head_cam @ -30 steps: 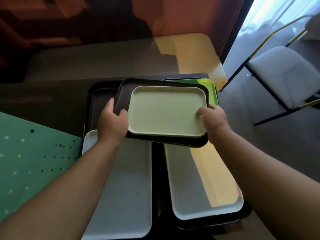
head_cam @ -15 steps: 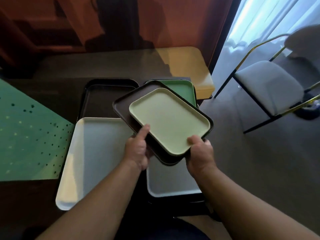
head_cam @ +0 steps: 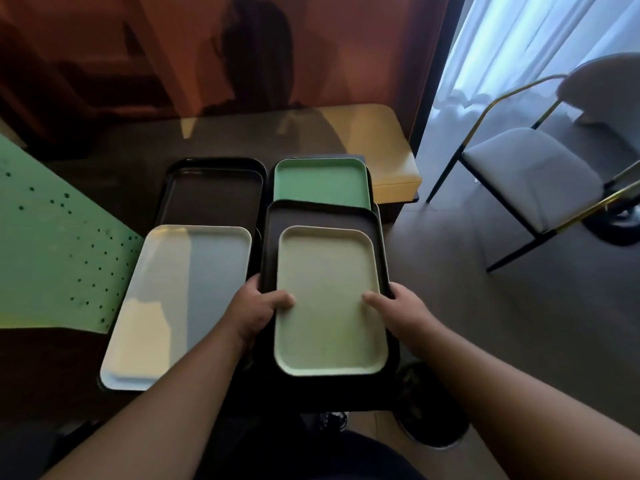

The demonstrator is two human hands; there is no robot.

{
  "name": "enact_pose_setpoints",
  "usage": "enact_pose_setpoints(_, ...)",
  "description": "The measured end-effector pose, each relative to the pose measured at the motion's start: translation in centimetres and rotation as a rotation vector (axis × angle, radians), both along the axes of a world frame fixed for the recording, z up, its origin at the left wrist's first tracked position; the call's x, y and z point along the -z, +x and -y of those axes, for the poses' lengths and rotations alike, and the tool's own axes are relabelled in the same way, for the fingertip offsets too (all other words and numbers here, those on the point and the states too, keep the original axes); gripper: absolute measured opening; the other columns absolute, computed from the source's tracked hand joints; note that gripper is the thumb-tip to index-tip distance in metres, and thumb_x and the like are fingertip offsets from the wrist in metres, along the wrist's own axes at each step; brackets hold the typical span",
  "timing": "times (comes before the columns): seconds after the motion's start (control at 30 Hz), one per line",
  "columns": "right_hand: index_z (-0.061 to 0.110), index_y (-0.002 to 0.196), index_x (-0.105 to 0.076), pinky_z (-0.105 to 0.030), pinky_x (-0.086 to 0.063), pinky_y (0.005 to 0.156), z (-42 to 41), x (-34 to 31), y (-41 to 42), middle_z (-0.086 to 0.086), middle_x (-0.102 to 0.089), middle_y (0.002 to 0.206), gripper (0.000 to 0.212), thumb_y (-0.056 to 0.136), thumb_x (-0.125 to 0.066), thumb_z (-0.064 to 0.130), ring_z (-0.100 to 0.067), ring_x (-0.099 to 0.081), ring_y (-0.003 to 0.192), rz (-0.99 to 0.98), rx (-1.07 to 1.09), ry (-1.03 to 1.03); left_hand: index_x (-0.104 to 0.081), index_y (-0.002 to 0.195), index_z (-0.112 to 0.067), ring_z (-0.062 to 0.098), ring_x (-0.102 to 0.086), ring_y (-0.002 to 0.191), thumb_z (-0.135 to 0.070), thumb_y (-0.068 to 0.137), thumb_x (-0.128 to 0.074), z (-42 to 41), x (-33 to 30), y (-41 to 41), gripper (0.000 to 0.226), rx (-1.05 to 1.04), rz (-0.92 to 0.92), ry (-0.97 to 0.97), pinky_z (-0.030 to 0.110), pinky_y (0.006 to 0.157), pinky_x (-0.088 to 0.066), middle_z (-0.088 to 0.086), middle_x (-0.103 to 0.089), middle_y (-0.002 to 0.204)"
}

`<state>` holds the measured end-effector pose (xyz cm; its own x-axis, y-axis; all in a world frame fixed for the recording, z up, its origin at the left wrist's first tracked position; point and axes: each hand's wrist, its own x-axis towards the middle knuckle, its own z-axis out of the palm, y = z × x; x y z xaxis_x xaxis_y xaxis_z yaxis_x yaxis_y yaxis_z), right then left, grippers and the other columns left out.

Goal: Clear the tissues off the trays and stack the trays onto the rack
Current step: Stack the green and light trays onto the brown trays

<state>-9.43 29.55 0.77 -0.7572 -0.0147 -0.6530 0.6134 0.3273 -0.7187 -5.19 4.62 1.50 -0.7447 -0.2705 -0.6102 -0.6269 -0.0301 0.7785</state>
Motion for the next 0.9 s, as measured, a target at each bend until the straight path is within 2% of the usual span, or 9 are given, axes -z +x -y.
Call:
enact_pose_setpoints(0.03,0.015,0.114,-0.071,-0.04,-0.06,0.089,0.2,0.4,0.2,-0.003,-0.078,0.104,0.024,0.093,-0.07,0.028,-0.02,-0.074,0.093,-0.042,-0.021,0.066,-0.068,0.115,-0.009,0.034,-0.073,0.092,-0.023,0.055,-0.076,-0.5,0.1,0.1,0.062,0.005,0.034,-0.087,0.05,0.086,-0.06,0.013,-0.076,0.106)
enact_pose_setpoints(0.1,0.019,0.112,-0.068,-0.037,-0.058,0.089,0.5,1.0,0.2,-0.004,-0.074,0.112,0.021,0.094,-0.066,0.031,-0.021,-0.071,0.097,-0.103,-0.006,0.119,-0.064,0.125,-0.013,0.03,-0.067,0.103,-0.038,0.066,-0.071,-1.0,0.3,0.2,0.065,0.084,0.114,-0.31,0.042,0.093,-0.055,0.012,-0.064,0.124)
enact_pose_setpoints(0.17,0.021,0.117,-0.066,-0.041,-0.056,0.094,0.8,1.6,-0.1,-0.006,-0.067,0.12,0.035,0.09,-0.062,0.043,-0.023,-0.068,0.102,-0.132,-0.053,0.184,-0.052,0.142,-0.012,0.035,-0.055,0.122,-0.046,0.075,-0.065,-1.3,0.5,0.1,0.076,0.163,0.214,-0.464,0.043,0.105,-0.045,0.015,-0.045,0.139)
enact_pose_setpoints(0.23,0.021,0.125,-0.064,-0.045,-0.056,0.097,1.0,2.2,-0.3,-0.008,-0.06,0.124,0.052,0.083,-0.06,0.052,-0.026,-0.066,0.105,-0.141,-0.075,0.217,-0.041,0.151,-0.01,0.037,-0.044,0.134,-0.047,0.08,-0.062,-1.6,0.6,0.1,0.082,0.177,0.258,-0.525,0.047,0.112,-0.039,0.017,-0.036,0.145)
enact_pose_setpoints(0.3,0.019,0.131,-0.061,-0.047,-0.052,0.103,1.4,2.6,-0.5,-0.008,-0.051,0.128,0.058,0.085,-0.06,0.053,-0.028,-0.062,0.112,-0.132,-0.084,0.258,-0.034,0.155,-0.01,0.037,-0.039,0.139,-0.044,0.086,-0.061,-1.8,0.4,-0.2,0.082,0.182,0.274,-0.56,0.046,0.114,-0.035,0.017,-0.033,0.15)
enact_pose_setpoints(0.43,0.009,0.144,-0.052,-0.043,-0.039,0.115,1.6,2.8,-0.5,-0.014,-0.04,0.135,0.058,0.095,-0.06,0.04,-0.033,-0.05,0.126,-0.122,-0.084,0.314,-0.031,0.156,-0.01,0.038,-0.036,0.141,-0.042,0.088,-0.059,-2.1,0.2,-0.8,0.081,0.201,0.3,-0.566,0.045,0.114,-0.034,0.018,-0.03,0.153)
enact_pose_setpoints(0.63,0.014,0.144,-0.054,-0.047,-0.041,0.112,1.6,3.7,0.0,-0.018,-0.049,0.138,0.064,0.09,-0.055,0.048,-0.039,-0.048,0.129,-0.109,-0.041,0.379,-0.039,0.149,-0.009,0.038,-0.037,0.137,-0.039,0.091,-0.057,-2.7,0.3,-1.3,0.068,0.272,0.351,-0.606,0.042,0.109,-0.036,0.017,-0.031,0.15)
enact_pose_setpoints(0.8,0.013,0.148,-0.05,-0.045,-0.035,0.113,1.6,3.8,-0.7,-0.019,-0.046,0.143,0.057,0.097,-0.052,0.039,-0.04,-0.039,0.134,-0.054,-0.065,0.445,-0.045,0.141,-0.011,0.038,-0.04,0.133,-0.039,0.087,-0.058,-3.2,0.7,-1.6,0.062,0.265,0.388,-0.615,0.042,0.104,-0.039,0.016,-0.034,0.145)
enact_pose_setpoints(0.9,0.013,0.146,-0.05,-0.044,-0.036,0.114,1.8,3.8,-1.7,-0.019,-0.046,0.145,0.058,0.094,-0.05,0.036,-0.04,-0.038,0.136,-0.019,-0.052,0.448,-0.041,0.146,-0.01,0.039,-0.045,0.131,-0.039,0.084,-0.06,-3.2,0.5,-2.2,0.071,0.199,0.398,-0.557,0.043,0.102,-0.042,0.016,-0.038,0.146)
